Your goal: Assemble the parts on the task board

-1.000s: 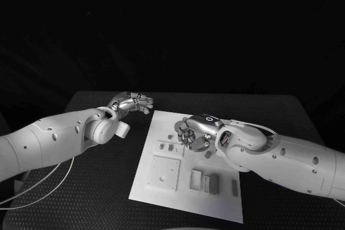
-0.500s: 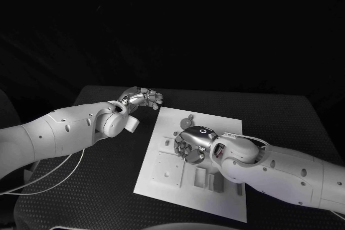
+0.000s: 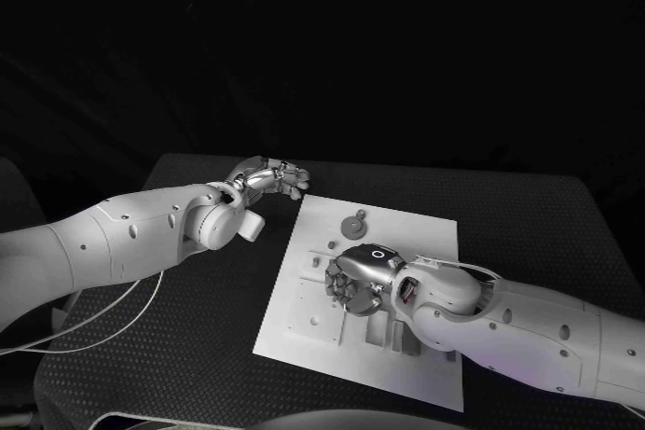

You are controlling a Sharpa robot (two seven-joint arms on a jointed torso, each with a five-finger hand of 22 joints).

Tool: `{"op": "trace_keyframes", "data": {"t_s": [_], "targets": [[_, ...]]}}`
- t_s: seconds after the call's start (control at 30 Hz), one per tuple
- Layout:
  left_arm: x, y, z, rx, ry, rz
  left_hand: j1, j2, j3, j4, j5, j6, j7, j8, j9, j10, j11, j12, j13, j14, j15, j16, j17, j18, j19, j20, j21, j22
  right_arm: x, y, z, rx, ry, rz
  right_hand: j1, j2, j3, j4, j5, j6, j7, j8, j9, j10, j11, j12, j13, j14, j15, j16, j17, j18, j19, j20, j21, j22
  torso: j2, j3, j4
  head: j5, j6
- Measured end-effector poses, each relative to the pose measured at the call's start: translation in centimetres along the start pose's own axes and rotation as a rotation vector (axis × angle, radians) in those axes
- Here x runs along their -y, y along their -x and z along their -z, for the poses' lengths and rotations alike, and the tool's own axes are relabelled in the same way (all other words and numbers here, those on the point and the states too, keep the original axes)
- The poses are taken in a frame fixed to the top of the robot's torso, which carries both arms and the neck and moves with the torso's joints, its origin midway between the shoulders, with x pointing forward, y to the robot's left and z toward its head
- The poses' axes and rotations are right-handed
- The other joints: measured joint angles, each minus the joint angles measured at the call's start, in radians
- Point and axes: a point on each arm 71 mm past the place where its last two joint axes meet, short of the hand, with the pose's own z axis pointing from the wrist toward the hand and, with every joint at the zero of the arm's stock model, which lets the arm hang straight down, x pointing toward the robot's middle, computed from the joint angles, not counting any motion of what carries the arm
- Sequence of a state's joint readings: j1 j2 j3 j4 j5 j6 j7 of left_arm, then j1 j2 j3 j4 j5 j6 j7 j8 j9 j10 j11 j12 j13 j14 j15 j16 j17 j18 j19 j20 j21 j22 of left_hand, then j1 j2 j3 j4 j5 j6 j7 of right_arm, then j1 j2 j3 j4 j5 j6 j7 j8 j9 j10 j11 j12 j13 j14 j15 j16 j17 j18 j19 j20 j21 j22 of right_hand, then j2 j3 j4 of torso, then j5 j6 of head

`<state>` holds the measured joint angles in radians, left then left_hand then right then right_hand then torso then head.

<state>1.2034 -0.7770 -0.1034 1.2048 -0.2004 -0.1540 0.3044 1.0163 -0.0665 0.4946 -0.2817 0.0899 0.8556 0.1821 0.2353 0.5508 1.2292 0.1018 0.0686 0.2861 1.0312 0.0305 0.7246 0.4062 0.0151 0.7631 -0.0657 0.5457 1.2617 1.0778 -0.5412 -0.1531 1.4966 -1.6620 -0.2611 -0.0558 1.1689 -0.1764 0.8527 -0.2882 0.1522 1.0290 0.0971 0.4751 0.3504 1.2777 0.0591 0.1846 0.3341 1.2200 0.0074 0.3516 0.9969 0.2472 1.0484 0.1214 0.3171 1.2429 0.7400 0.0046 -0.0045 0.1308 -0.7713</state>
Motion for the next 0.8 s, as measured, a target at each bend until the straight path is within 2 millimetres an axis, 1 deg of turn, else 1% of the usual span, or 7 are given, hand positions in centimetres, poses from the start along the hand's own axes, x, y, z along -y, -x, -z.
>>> {"op": "trace_keyframes", "data": {"t_s": [0.27,0.4,0.63,0.7,0.8], "targets": [[0.0,-0.06,-0.03,-0.001,0.0,0.0,0.0,0.0,0.0,0.0,0.0,0.0,0.0,0.0,0.0,0.0,0.0,0.0,0.0,0.0,0.0,0.0,0.001,0.0,0.0,0.0,0.0,0.001,-0.13,-0.14,-0.08,-0.004,0.005,0.002,-0.004,0.004,0.0,0.0,0.004,0.0,0.0,0.0,0.0,0.0,0.0,0.0,0.001,0.0,0.0,0.0,0.001,0.0,0.0,0.0,0.0,0.0,0.0,0.0006,-0.0001,0.003,-0.004],[0.0,-0.06,-0.03,-0.001,0.001,0.0,0.0,0.0,0.0,0.0,0.0,0.0,0.0,0.0,0.0,0.0,0.0,0.0,0.0,0.0,0.0,0.0,0.001,0.0,0.004,0.004,-0.004,0.001,-0.19,-0.45,-0.13,-0.012,0.006,0.002,-0.004,0.004,0.0,0.0,0.004,0.0,0.0,-0.003,0.001,0.0,0.0,0.0,0.001,0.0,0.0,0.0,0.001,0.0,0.0,0.0,0.0,0.0,0.0,0.0001,-0.0001,0.004,-0.005],[0.0,-0.06,-0.03,-0.001,0.001,0.001,0.0,0.0,0.0,0.0,0.0,-0.003,-0.003,0.0,-0.001,0.0,0.0,0.0,0.0,0.0,0.0,0.0,0.002,0.0,0.004,0.003,-0.004,0.001,-0.24,-0.58,-0.2,-0.018,0.008,0.004,-0.004,0.004,-0.006,0.0,0.004,0.0,0.0,-0.003,0.001,0.0,0.0,0.0,0.002,0.0,0.0,0.0,0.002,0.0,0.0,0.0,0.0,0.0,0.0,0.0001,-0.0001,0.005,-0.009],[0.0,-0.06,-0.03,-0.001,0.001,0.001,0.0,0.0,0.0,0.0,0.0,-0.003,-0.003,0.0,-0.001,0.0,0.0,0.0,0.0,0.0,0.0,0.0,0.002,0.0,0.004,0.003,-0.004,0.001,-0.16,-0.6,-0.2,-0.019,0.006,0.005,-0.004,0.004,-0.006,0.0,0.004,-0.001,0.0,-0.003,0.001,0.0,0.0,0.0,0.002,0.0,0.0,0.0,0.002,0.0,0.0,0.0,0.0,0.001,0.0,-0.0004,-0.0001,0.005,-0.01],[-0.01,-0.05,-0.02,-0.001,0.002,0.001,0.0,0.0,0.0,0.0,0.0,-0.003,-0.003,0.0,-0.001,0.0,0.0,0.0,0.0,0.003,0.003,0.0,0.002,0.0,0.004,0.003,-0.004,0.001,-0.06,-0.64,-0.19,-0.022,0.004,0.007,-0.004,0.004,-0.006,0.0,0.004,-0.001,0.0,-0.003,0.001,0.0,0.0,0.0,0.002,0.0,0.0,-0.004,0.002,0.0,0.0,0.0,0.0,0.001,0.0,-0.0006,-0.0001,0.004,-0.01]]}}
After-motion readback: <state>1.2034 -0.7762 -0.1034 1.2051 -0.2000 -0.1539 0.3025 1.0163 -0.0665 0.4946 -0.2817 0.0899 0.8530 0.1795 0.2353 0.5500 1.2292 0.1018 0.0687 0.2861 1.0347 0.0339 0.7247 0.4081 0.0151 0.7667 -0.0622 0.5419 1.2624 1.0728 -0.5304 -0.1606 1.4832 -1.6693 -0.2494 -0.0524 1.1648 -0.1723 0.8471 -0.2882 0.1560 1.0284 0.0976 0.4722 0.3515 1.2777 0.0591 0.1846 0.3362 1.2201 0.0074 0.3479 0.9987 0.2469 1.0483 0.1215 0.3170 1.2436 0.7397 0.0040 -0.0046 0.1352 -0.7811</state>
